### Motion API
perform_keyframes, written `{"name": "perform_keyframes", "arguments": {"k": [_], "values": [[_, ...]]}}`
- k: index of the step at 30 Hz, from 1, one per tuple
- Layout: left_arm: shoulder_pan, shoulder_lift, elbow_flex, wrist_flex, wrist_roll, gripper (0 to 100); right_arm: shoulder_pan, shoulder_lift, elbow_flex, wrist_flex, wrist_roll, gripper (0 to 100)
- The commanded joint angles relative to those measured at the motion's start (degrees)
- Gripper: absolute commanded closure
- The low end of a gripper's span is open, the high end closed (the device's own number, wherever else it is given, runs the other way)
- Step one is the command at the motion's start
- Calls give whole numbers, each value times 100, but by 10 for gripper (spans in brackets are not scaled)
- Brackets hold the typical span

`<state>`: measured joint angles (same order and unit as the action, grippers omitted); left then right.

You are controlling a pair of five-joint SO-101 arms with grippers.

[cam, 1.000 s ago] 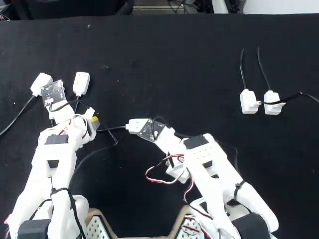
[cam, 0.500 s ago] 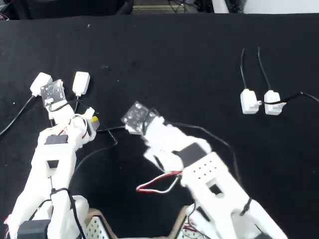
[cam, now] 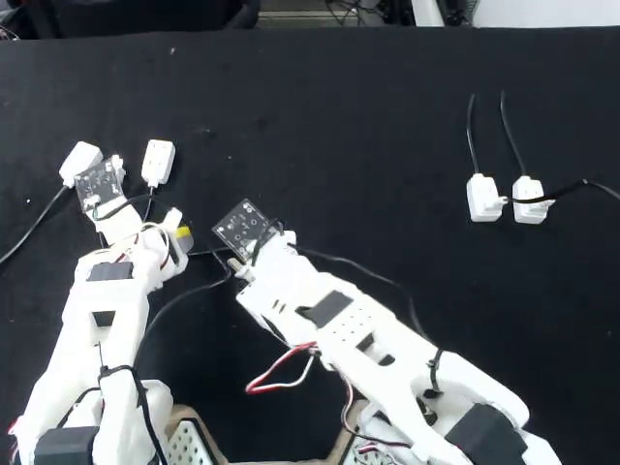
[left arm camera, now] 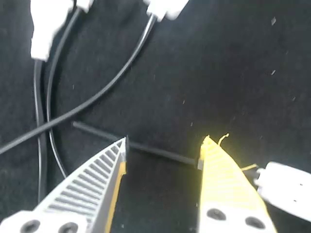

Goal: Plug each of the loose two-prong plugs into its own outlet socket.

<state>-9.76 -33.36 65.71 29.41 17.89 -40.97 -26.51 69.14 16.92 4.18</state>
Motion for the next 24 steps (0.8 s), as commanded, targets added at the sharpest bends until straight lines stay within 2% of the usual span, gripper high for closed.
{"name": "perform_keyframes", "arguments": {"k": [1,5,10,17,24], "values": [[189,-193,-382,387,79,755,-149,-84,338,-932,-316,988],[470,-193,-435,519,88,755,-325,-57,541,-1477,-809,987],[585,-466,-374,545,88,755,-334,-48,541,-1495,-844,985],[611,-2110,356,545,79,755,-730,-48,576,-1486,-844,987],[1235,-3297,1033,527,18,755,-791,-101,558,-1512,-844,987]]}}
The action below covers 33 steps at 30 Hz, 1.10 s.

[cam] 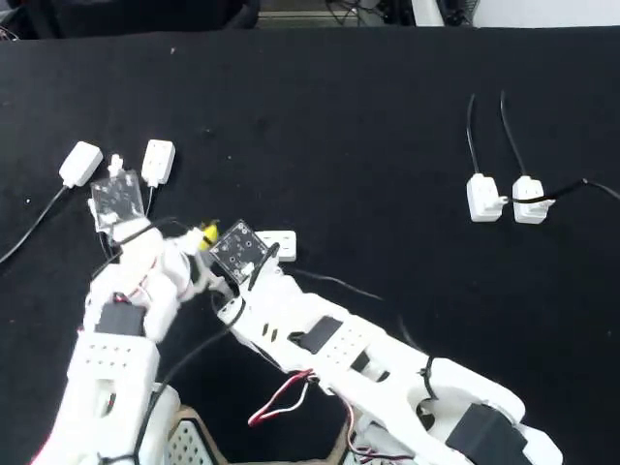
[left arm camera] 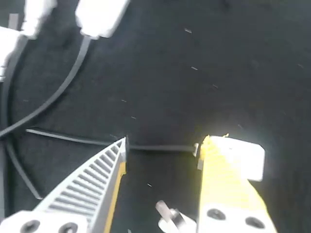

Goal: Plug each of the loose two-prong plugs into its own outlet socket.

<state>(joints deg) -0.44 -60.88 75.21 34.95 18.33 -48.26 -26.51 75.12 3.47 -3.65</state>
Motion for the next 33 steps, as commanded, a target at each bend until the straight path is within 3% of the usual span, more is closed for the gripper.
{"name": "perform_keyframes", "arguments": {"k": [1,13,25,33], "values": [[312,-598,110,-26,-105,755,-62,-101,-40,-167,-62,987],[365,-624,163,26,-536,755,-53,-1297,488,-158,-9,987],[778,-624,303,-18,-879,755,440,-2220,840,-123,-18,987],[778,-624,321,-18,-897,755,431,-3345,1121,510,-9,987]]}}
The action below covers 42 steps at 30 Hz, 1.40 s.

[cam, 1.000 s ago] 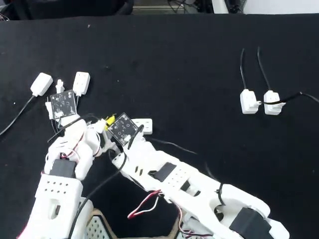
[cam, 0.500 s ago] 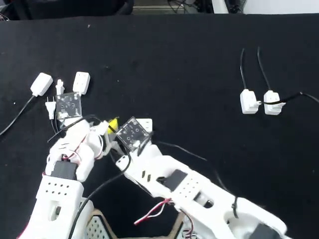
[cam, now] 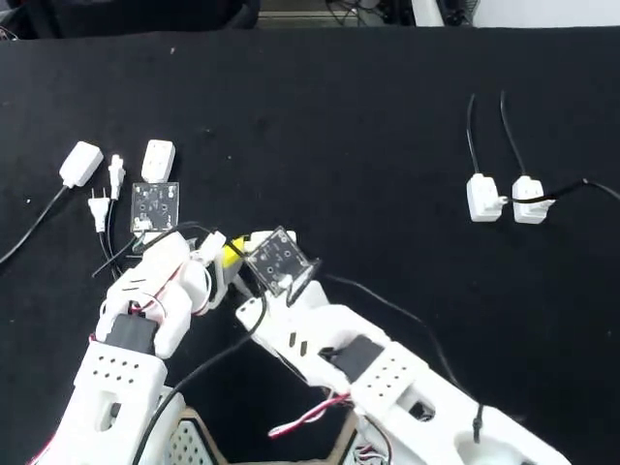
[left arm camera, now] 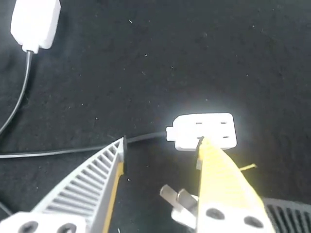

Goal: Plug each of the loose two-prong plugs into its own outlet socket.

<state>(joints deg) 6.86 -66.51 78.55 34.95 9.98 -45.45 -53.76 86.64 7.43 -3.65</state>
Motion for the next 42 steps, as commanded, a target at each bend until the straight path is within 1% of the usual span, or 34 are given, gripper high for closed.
{"name": "perform_keyframes", "arguments": {"k": [1,9,11,15,22,24,26,29,32,37,42], "values": [[48,-62,-13,-18,-62,755,149,-787,40,158,-9,987],[48,-70,-13,-18,-62,755,158,-1745,303,615,-9,988],[48,-70,-13,-18,-62,755,255,-1903,312,747,-9,988],[48,-70,-13,-18,-62,755,615,-2070,330,897,-9,988],[40,-79,-31,-18,-53,755,677,-2044,312,1055,-9,988],[-110,-123,-57,-18,-35,755,677,-2035,233,1371,18,988],[-356,-123,-101,-26,-26,755,712,-2035,101,1749,290,988],[-673,-79,-207,-26,-18,755,985,-2026,-84,2119,422,988],[-813,-70,-198,-105,-18,755,1310,-2009,-277,2400,422,988],[-831,-62,-66,-290,-44,755,1618,-1288,-1015,2778,448,988],[-813,-79,488,-1064,-44,755,1864,154,-2185,3244,431,988]]}}
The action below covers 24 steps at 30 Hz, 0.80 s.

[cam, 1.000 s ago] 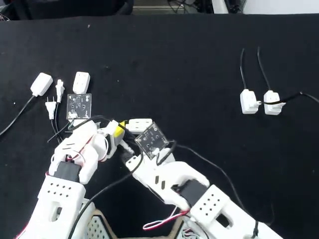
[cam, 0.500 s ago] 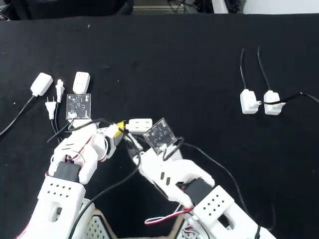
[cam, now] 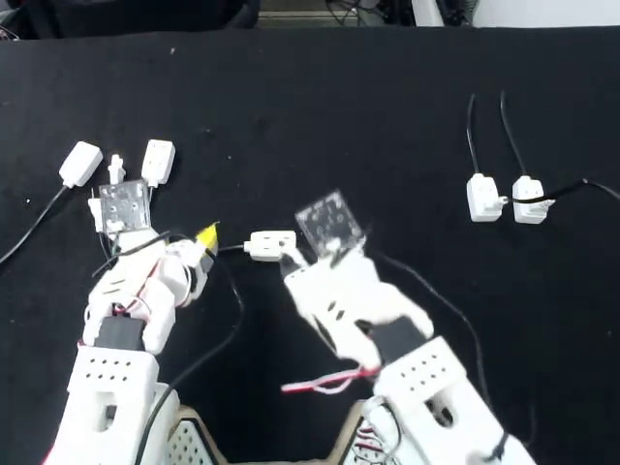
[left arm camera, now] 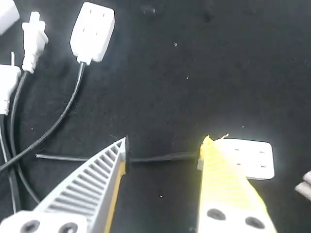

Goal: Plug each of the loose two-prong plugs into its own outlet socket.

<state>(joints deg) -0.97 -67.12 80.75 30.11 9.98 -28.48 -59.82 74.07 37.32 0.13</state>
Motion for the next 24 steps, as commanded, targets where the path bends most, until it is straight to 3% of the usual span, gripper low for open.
{"name": "perform_keyframes", "arguments": {"k": [1,5,14,24], "values": [[-22,-44,382,-721,-35,755,167,1077,-1235,440,44,988],[-4,-62,673,-1143,-26,755,149,2237,-2545,1407,44,988],[-4,-70,708,-1196,-26,755,158,4505,-5051,2848,9,988],[4,-70,699,-1178,-26,755,176,6782,-7556,4536,-1099,987]]}}
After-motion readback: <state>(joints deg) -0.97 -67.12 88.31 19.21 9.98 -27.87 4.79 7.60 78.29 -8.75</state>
